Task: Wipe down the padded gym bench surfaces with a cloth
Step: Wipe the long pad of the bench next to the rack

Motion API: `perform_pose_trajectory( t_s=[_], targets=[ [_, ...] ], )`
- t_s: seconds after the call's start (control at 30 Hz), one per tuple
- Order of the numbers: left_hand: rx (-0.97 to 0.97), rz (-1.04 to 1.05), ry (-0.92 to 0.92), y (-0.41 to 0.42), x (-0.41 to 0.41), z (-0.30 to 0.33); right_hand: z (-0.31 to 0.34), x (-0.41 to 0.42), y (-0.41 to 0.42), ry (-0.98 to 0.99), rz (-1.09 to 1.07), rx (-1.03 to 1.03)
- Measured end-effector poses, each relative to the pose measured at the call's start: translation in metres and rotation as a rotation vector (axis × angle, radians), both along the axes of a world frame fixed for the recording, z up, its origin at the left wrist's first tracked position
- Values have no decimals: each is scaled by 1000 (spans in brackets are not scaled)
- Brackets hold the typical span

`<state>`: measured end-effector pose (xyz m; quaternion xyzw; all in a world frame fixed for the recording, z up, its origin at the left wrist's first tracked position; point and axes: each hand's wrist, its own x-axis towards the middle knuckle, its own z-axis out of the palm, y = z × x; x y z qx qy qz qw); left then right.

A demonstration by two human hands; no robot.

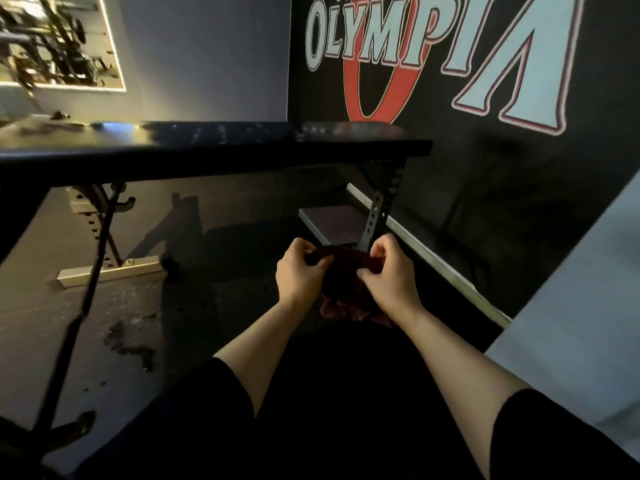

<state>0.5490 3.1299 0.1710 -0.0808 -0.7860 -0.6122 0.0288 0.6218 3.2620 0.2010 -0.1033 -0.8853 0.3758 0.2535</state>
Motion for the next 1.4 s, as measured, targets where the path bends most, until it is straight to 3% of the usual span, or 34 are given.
perform_pose_trajectory(
  t_s=[0.2,0.4,0.5,0.63,0.8,0.93,1.0,1.13,1.2,1.27,1.33,1.4],
  targets=[
    [197,87,-66,87,-82,11,6,-110,70,198,25,-31],
    [584,-20,-55,162,-190,9,1,-234,137,168,364,-343],
    [710,-75,-13,201,-250,19,5,-307,183,138,473,-250],
    [705,-133,-10,252,-319,38,17,-399,239,195,512,-54],
    [675,-154,-16,301,-407,41,23,-497,281,181,516,-51],
    [546,-213,-10,333,-480,37,10,-569,322,232,491,-107],
    [352,-192,67,351,-520,35,11,-603,346,284,412,-84],
    [-442,146,526,384,-588,49,32,-660,379,330,318,2],
    [-528,156,688,397,-610,66,43,-683,394,364,277,55],
    [-561,95,702,411,-631,74,49,-701,420,360,228,180],
    [-686,5,641,425,-642,73,47,-710,451,202,259,367],
    [-771,-62,560,436,-649,66,39,-711,472,-97,389,520]
  ],
)
